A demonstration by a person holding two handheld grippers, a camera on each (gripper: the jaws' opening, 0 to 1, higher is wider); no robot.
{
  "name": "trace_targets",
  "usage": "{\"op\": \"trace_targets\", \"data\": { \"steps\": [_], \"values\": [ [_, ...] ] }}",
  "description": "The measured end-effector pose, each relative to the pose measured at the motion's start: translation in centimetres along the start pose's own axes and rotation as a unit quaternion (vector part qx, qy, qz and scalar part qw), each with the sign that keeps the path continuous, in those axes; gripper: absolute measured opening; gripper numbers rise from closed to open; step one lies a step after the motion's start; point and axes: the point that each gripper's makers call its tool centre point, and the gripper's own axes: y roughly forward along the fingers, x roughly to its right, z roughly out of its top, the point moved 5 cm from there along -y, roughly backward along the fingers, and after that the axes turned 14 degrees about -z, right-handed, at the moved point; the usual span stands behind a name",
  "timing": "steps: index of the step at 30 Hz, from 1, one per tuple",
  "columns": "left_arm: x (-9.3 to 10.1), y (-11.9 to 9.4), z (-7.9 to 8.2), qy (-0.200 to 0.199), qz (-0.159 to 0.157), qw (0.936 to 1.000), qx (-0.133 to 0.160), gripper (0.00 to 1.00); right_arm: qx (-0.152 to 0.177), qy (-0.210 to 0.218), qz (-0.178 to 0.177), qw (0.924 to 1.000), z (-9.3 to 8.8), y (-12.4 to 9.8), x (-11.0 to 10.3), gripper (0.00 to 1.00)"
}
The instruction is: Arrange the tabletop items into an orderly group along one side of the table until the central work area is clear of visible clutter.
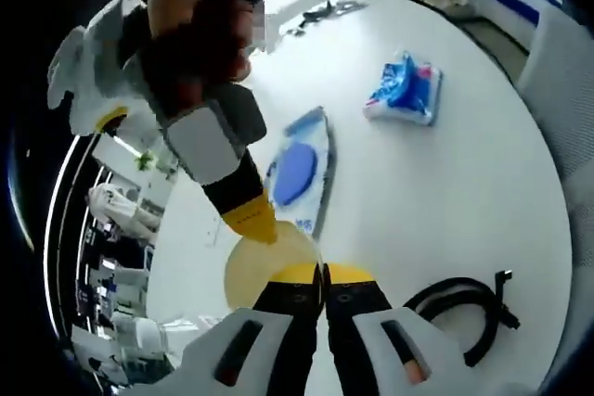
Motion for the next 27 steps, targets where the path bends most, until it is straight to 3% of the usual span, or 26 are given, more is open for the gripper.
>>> {"op": "trace_targets", "data": {
  "steps": [3, 4, 6, 7, 8, 9, 10, 12, 13, 15, 16, 19, 22, 27],
  "values": [
    [-0.1, -0.5, 0.3, -0.012, -0.012, 0.9991, 0.04, 0.0, 0.08, -0.102, 0.024, 0.9913, 0.0, -0.9, 0.0, 0.08],
    [0.0, -0.6, 0.4, -0.013, -0.016, 0.9987, 0.047, 0.0, 0.085, -0.122, 0.026, 0.9885, -0.2, -1.3, -0.1, 0.09],
    [-0.1, -0.8, 0.2, -0.02, -0.021, 0.9985, 0.046, 0.0, 0.125, -0.232, 0.025, 0.9643, -0.2, -2.2, -0.6, 0.13],
    [0.0, -0.7, 0.2, -0.019, -0.022, 0.9986, 0.044, 0.0, 0.146, -0.305, 0.011, 0.9411, -0.2, -2.6, -0.7, 0.15],
    [0.1, -0.7, 0.1, -0.015, -0.025, 0.9986, 0.043, 0.0, 0.146, -0.326, 0.0, 0.9339, -0.3, -2.7, -0.5, 0.15],
    [0.3, -0.6, 0.3, 0.001, -0.036, 0.9983, 0.045, 0.0, 0.151, -0.372, -0.014, 0.9158, -0.5, -3.1, -0.4, 0.15],
    [0.3, -0.6, 0.3, -0.003, -0.036, 0.9983, 0.046, 0.0, 0.175, -0.387, -0.001, 0.905, -0.5, -3.6, -0.9, 0.13],
    [0.5, -0.8, 0.5, -0.006, -0.045, 0.9974, 0.057, 0.0, 0.2, -0.386, 0.036, 0.8999, -0.7, -4.3, -2.1, 0.12],
    [0.5, -0.8, 0.6, -0.012, -0.05, 0.9965, 0.066, 0.0, 0.202, -0.394, 0.034, 0.896, -0.7, -4.5, -2.3, 0.13],
    [0.5, -0.9, 0.7, -0.013, -0.056, 0.9956, 0.074, 0.0, 0.201, -0.448, 0.027, 0.871, -0.8, -5.0, -2.9, 0.17],
    [0.5, -0.9, 0.6, -0.01, -0.057, 0.9957, 0.073, 0.0, 0.201, -0.477, 0.054, 0.8541, -1.3, -5.1, -4.0, 0.19],
    [0.4, -0.8, 0.5, -0.005, -0.061, 0.9955, 0.073, 0.0, 0.183, -0.489, 0.083, 0.8487, -2.0, -5.0, -5.2, 0.2],
    [0.4, -1.1, 1.0, -0.012, -0.063, 0.9938, 0.091, 0.0, 0.164, -0.51, 0.063, 0.8422, -2.0, -4.2, -4.6, 0.18],
    [0.4, -1.5, 1.5, -0.016, -0.065, 0.9918, 0.109, 0.0, 0.148, -0.532, 0.059, 0.832, -2.2, -3.3, -4.5, 0.13]
  ]
}}
